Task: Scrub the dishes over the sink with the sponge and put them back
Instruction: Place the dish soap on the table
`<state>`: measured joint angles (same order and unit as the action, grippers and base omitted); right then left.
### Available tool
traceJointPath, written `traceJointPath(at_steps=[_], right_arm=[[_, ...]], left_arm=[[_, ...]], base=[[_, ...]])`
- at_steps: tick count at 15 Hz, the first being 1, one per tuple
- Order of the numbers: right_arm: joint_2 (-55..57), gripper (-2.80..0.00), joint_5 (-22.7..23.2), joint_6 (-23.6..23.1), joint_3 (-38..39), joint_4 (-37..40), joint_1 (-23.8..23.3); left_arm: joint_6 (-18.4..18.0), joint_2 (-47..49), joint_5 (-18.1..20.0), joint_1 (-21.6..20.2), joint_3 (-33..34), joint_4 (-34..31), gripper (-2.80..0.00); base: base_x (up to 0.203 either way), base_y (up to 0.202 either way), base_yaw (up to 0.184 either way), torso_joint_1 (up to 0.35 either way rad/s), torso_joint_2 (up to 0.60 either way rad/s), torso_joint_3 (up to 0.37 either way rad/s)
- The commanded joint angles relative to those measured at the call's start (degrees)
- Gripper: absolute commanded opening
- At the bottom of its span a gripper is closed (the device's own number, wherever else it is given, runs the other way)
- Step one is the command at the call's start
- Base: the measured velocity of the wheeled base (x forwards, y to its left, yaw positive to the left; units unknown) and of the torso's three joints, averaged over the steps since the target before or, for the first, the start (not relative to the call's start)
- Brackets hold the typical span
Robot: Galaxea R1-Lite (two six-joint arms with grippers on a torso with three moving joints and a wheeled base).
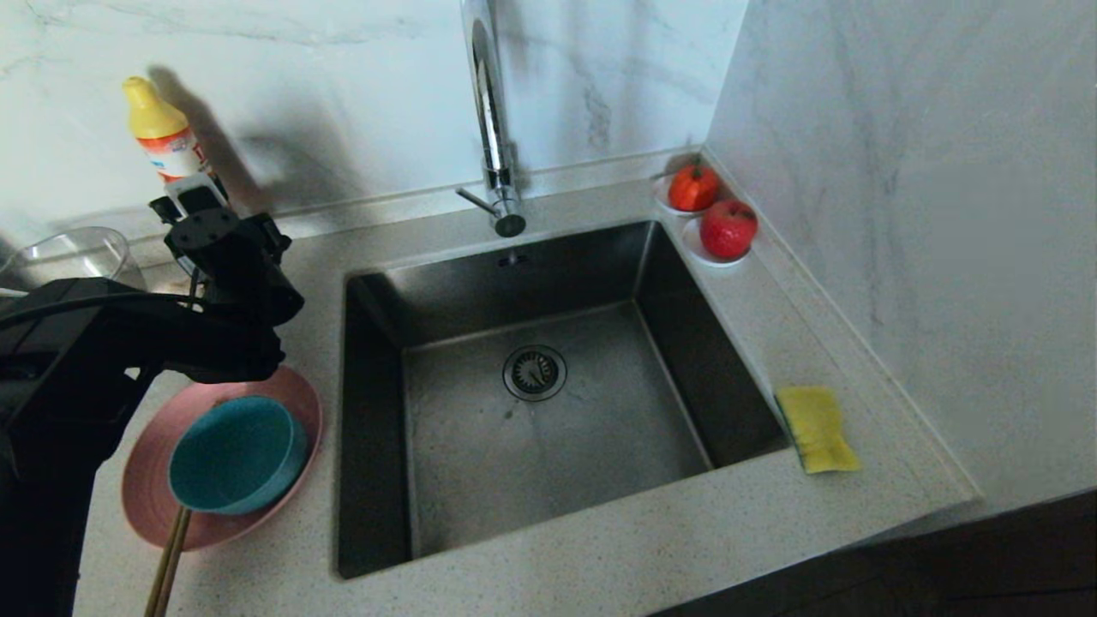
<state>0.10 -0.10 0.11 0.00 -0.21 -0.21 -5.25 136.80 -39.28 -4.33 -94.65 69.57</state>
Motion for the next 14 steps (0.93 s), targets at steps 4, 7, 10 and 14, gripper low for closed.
traceJointPath(at_steps=[4, 7, 10, 14], right_arm=[[0.1, -2.80, 0.0, 0.1, 0.0, 0.0, 0.0], [0.1, -2.80, 0.0, 0.0, 0.0, 0.0, 0.0], [0.1, -2.80, 0.0, 0.0, 0.0, 0.0, 0.0], [0.1, -2.80, 0.0, 0.0, 0.0, 0.0, 0.0]], left_arm=[[1.2, 0.0, -0.3, -0.8, 0.1, -0.1, -2.80], [2.1, 0.0, -0.2, -1.5, 0.2, -0.3, -2.80], [2.7, 0.2, -0.2, -2.2, 0.3, -0.7, -2.80], [4.0, 1.2, -0.2, -3.1, 0.0, -2.0, -2.80]], base=[[0.000, 0.000, 0.000, 0.000, 0.00, 0.000], [0.000, 0.000, 0.000, 0.000, 0.00, 0.000], [0.000, 0.000, 0.000, 0.000, 0.00, 0.000], [0.000, 0.000, 0.000, 0.000, 0.00, 0.000]])
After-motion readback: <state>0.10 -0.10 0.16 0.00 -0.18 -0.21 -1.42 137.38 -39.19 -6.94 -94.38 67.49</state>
